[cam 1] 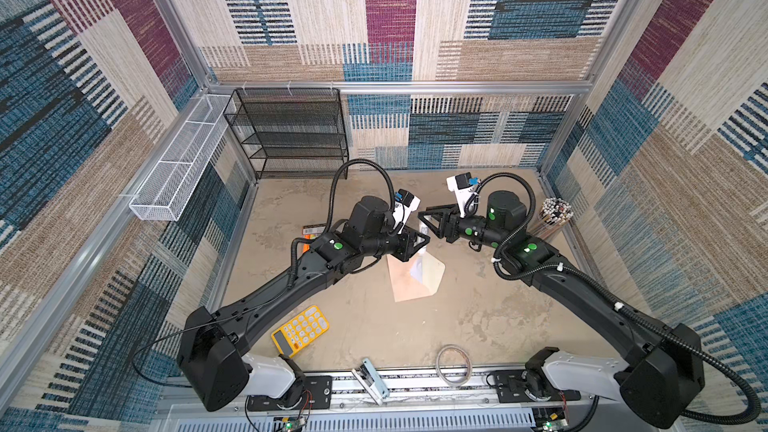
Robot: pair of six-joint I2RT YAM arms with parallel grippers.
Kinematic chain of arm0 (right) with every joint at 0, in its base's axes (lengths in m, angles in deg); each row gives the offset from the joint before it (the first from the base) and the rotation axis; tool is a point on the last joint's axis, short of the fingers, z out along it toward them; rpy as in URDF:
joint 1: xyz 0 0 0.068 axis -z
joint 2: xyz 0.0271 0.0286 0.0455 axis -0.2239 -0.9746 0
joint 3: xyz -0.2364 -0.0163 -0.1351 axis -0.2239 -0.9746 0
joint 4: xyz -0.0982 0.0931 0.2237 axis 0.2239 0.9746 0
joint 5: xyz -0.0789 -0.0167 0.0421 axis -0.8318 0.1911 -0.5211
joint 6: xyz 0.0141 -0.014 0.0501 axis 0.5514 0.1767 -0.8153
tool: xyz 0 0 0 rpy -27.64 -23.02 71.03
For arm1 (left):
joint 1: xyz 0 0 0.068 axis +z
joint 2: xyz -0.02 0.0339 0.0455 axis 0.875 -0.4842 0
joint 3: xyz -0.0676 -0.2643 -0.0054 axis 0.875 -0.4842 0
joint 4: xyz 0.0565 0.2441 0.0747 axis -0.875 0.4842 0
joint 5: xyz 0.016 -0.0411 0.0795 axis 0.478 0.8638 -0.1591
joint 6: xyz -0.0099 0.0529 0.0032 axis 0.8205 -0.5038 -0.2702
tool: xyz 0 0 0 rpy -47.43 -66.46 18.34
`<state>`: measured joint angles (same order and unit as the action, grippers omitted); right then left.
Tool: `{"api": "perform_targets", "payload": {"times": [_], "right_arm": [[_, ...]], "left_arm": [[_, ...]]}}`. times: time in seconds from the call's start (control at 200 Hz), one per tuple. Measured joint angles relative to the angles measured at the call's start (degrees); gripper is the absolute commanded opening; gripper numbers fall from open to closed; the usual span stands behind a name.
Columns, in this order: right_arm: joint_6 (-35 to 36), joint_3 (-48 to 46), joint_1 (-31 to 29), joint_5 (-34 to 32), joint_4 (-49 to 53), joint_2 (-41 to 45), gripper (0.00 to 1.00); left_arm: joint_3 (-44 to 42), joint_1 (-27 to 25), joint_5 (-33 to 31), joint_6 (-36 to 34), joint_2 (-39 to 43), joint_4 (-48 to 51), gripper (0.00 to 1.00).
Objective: Place the letter into the envelope and seal it
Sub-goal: 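Grasp the glue stick cap with the right gripper and pull it off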
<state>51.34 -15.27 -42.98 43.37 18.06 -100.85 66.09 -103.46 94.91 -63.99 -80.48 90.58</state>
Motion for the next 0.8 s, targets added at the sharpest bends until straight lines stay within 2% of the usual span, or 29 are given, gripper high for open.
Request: {"api": "perform_targets", "payload": {"times": [0.075, 0.606, 0.801], "right_arm": [[-0.5, 0.3, 0.0, 0.4, 0.4, -0.2, 0.30], [-1.5, 1.5, 0.1, 1.3, 2.9, -1.5, 0.38], [-1.5, 2.1, 0.1, 2.3, 3.7, -2.0, 0.27]], "left_arm": [[0.2, -0.3, -1.4, -1.1, -0.2, 0.3, 0.05], [1.2, -1.3, -6.2, -5.9, -0.2, 3.2, 0.06], [1.2, -1.5, -7.1, -6.1, -0.2, 3.6, 0.06]]}}
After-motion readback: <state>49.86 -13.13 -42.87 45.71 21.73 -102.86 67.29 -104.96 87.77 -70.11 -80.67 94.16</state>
